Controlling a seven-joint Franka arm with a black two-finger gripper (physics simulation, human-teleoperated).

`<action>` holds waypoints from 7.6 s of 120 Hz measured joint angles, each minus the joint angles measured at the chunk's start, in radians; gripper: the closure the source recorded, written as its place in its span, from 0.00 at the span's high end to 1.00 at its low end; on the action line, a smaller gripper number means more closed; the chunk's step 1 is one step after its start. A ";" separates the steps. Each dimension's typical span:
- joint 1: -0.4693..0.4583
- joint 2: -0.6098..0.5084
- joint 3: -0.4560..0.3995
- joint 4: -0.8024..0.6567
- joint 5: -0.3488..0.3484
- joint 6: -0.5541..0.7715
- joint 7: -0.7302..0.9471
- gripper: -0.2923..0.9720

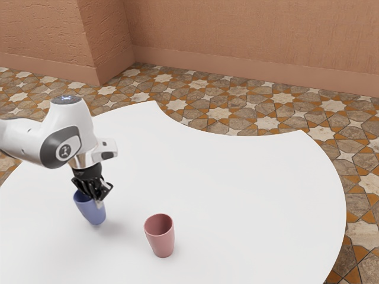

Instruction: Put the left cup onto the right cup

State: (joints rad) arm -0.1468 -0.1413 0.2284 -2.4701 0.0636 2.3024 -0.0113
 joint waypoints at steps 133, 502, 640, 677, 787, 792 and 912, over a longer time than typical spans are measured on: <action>-0.014 -0.156 -0.169 0.119 -0.031 -0.286 0.000 0.15; -0.016 -0.082 -0.469 0.154 -0.116 -0.203 -0.027 0.15; -0.016 -0.046 -0.469 0.146 -0.080 -0.144 -0.055 0.53; -0.016 -0.049 -0.469 0.147 -0.080 -0.139 -0.056 0.71; -0.013 -0.074 -0.381 0.347 -0.082 -0.355 -0.044 0.77; -0.013 -0.064 -0.369 0.372 -0.082 -0.371 -0.044 0.77; -0.002 0.228 -0.198 0.859 -0.082 -0.587 -0.015 0.77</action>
State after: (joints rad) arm -0.1488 0.0863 0.0303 -1.6109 -0.0187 1.7153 -0.0265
